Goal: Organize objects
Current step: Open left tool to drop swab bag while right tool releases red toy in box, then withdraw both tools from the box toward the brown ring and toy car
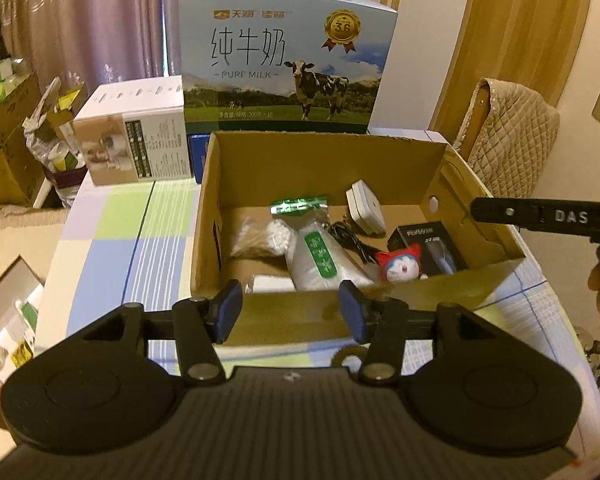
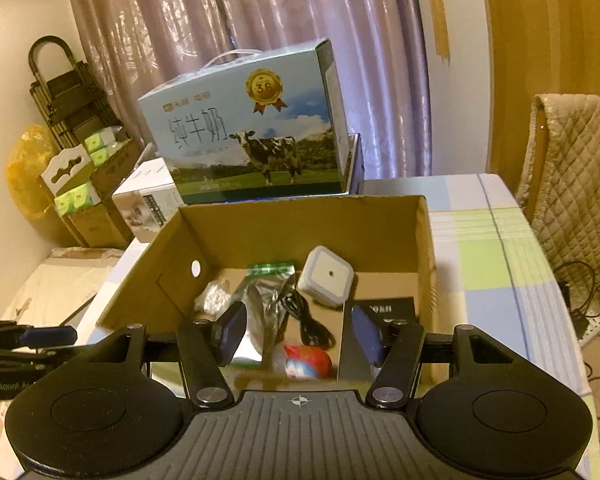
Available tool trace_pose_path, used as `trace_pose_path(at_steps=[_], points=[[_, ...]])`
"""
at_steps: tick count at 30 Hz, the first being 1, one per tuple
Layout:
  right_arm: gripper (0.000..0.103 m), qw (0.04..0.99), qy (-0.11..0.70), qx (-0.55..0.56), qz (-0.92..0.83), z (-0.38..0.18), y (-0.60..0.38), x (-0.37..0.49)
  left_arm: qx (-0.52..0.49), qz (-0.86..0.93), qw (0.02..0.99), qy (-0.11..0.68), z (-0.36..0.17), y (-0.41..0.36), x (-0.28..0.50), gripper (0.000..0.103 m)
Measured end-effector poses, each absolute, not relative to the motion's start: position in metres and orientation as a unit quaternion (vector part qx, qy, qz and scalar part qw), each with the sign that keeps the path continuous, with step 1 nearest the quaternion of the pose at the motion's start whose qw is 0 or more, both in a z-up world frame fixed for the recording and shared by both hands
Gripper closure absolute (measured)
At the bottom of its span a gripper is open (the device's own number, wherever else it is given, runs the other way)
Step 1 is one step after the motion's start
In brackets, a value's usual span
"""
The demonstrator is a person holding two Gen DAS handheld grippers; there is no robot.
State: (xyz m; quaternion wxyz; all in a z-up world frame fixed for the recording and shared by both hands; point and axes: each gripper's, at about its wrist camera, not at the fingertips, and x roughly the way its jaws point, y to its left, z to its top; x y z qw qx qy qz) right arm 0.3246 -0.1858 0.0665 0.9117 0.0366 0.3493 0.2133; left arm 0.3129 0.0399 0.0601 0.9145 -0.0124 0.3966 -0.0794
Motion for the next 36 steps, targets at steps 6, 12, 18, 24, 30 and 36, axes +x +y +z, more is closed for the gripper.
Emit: trace_pose_path(at_steps=[6, 12, 18, 24, 30, 36], points=[[0.047, 0.913, 0.343, 0.016, 0.221, 0.059, -0.192, 0.278, -0.021, -0.074, 0.914, 0.398, 0.056, 0.039, 0.281, 0.045], [0.047, 0.911, 0.343, 0.001, 0.231, 0.043, -0.198, 0.234, -0.016, -0.067, 0.918, 0.39, 0.049, 0.037, 0.248, 0.032], [0.047, 0.917, 0.315, -0.037, 0.24, 0.028, -0.199, 0.203, -0.004, -0.053, 0.922, 0.384, 0.037, 0.035, 0.223, 0.02], [0.047, 0.914, 0.31, -0.056, 0.254, 0.004, -0.194, 0.194, 0.016, -0.046, 0.926, 0.374, 0.026, 0.033, 0.21, 0.011], [0.047, 0.912, 0.313, -0.059, 0.26, -0.017, -0.187, 0.204, 0.012, -0.059, 0.92, 0.388, 0.001, 0.034, 0.218, 0.01], [0.047, 0.906, 0.301, -0.103, 0.278, -0.042, -0.178, 0.213, 0.014, -0.06, 0.922, 0.382, -0.024, 0.036, 0.225, 0.006]])
